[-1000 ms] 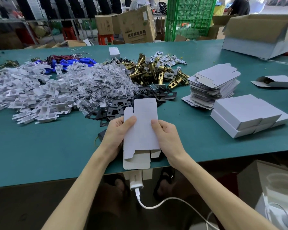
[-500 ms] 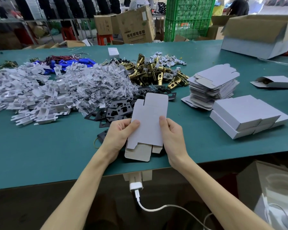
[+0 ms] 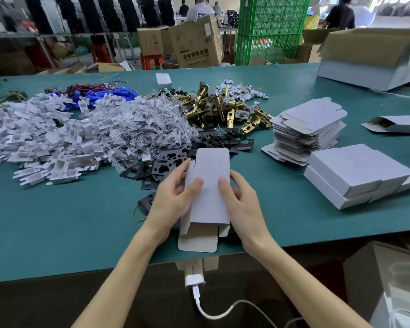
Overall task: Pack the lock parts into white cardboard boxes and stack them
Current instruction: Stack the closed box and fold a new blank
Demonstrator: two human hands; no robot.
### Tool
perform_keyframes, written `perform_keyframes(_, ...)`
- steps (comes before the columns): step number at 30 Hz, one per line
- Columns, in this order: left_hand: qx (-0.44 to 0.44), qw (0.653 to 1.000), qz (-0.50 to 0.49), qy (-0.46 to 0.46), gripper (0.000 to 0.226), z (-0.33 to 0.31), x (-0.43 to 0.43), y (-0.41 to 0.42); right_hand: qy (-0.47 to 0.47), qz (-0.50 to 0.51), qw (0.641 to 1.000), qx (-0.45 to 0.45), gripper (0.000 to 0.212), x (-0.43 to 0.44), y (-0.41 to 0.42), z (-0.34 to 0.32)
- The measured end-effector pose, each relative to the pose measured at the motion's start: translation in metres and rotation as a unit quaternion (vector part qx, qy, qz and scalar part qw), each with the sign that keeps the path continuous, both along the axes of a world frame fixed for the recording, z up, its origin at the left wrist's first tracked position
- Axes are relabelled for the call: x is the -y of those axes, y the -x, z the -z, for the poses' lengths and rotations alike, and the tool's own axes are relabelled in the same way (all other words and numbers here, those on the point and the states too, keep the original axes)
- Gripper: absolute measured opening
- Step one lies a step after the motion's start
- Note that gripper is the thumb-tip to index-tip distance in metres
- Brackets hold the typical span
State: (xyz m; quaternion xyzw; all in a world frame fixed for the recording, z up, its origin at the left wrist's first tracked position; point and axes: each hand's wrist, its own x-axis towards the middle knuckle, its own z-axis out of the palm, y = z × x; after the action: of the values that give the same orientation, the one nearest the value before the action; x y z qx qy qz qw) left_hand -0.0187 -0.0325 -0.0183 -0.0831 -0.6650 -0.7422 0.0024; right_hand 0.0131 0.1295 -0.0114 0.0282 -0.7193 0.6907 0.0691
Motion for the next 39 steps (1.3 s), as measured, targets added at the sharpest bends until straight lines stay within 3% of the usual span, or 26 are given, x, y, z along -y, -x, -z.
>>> perform_keyframes(5, -0.002, 1.000, 0.019, 0.011, 0.063, -0.0017, 0.0002, -0.0011, -0.011, -0.039, 0.999, -0.027, 0.046, 0.0022, 0.0011, -0.0001)
perform_keyframes(9, -0.002, 0.999, 0.042, 0.016, 0.034, -0.0015, -0.0001, -0.0043, -0.011, -0.015, 1.000, 0.004, 0.056, 0.0016, 0.0022, 0.0037)
perform_keyframes(19, -0.013, 0.999, 0.031, 0.029, 0.036, -0.0030, -0.0034, -0.0048, 0.023, 0.014, 1.000, 0.012, 0.043, -0.0015, 0.0032, 0.0053)
perform_keyframes(27, 0.004, 0.998, 0.040, 0.054, 0.034, -0.0003, -0.0027, -0.0042, 0.035, -0.001, 0.999, 0.019, 0.019, -0.0013, 0.0013, 0.0040)
perform_keyframes(34, 0.013, 0.998, 0.021, 0.049, 0.026, -0.0006, -0.0017, -0.0047, 0.023, 0.001, 1.000, 0.015, 0.021, -0.0020, 0.0019, 0.0063)
perform_keyframes(39, 0.026, 0.999, -0.022, 0.032, 0.042, -0.0027, -0.0024, -0.0051, 0.029, -0.022, 0.999, 0.010, 0.024, -0.0022, 0.0009, 0.0056)
